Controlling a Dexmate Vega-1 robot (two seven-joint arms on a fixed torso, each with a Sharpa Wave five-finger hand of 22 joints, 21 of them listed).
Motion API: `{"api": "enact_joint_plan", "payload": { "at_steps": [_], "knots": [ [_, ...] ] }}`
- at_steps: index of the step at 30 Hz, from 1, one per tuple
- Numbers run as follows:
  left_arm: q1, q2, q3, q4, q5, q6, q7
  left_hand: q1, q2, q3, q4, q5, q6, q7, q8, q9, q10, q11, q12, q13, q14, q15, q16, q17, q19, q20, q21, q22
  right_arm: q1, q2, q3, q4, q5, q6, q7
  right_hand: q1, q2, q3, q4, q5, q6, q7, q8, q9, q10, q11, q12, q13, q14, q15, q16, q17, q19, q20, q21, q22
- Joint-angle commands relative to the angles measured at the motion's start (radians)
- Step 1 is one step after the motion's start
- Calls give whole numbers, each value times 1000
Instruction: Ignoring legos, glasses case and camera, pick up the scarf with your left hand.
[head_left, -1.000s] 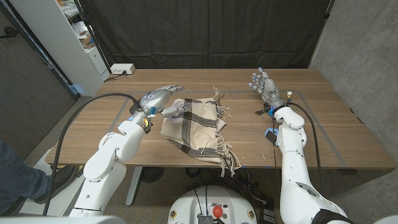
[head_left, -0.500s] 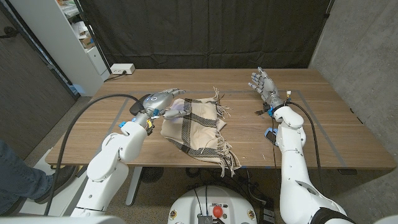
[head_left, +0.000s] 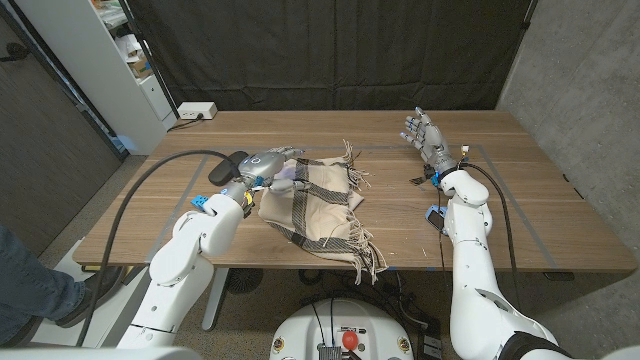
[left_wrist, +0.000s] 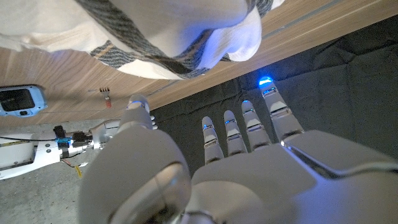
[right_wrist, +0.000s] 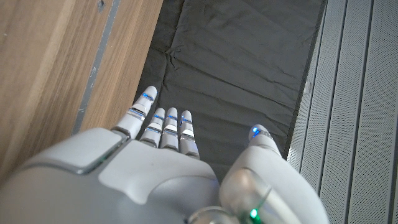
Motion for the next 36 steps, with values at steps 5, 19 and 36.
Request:
{"api": "enact_joint_plan", "payload": {
  "at_steps": [5, 19, 36],
  "knots": [
    [-34, 17, 42, 35, 4, 33, -38, 13, 1, -4, 3, 6, -6, 3, -5, 5, -2, -1, 1, 4, 0, 3, -2, 2, 13, 1, -3, -1, 22, -6, 5, 36, -3, 13, -7, 2, 3, 0, -5, 4, 5, -1, -5, 3, 9, -3, -1, 1, 10, 3, 0, 3, -3, -2, -6, 4],
    [-43, 30, 71, 61, 9, 42, -29, 17, 3, -5, 4, 7, -4, 2, -3, 6, -1, -3, 2, 5, 2, -1, -2, 2, 14, 1, -6, -2, 54, -7, 9, 88, -7, 32, -13, 1, 4, -1, -6, 4, 6, 0, -5, 3, 10, -4, -1, 1, 14, 3, 2, 4, -6, -1, -7, 4],
    [-42, 39, 97, 80, 9, 63, -66, 25, 6, -5, 4, 10, -5, 5, -3, 6, 1, -2, 3, 7, 4, 1, -2, 3, 18, 1, -10, -2, 56, -3, 14, 101, -10, 39, -15, 2, 5, -2, -7, 4, 7, -1, -6, 3, 9, -5, -1, 1, 14, 2, 2, 6, -8, 0, -6, 4]
  ]
}}
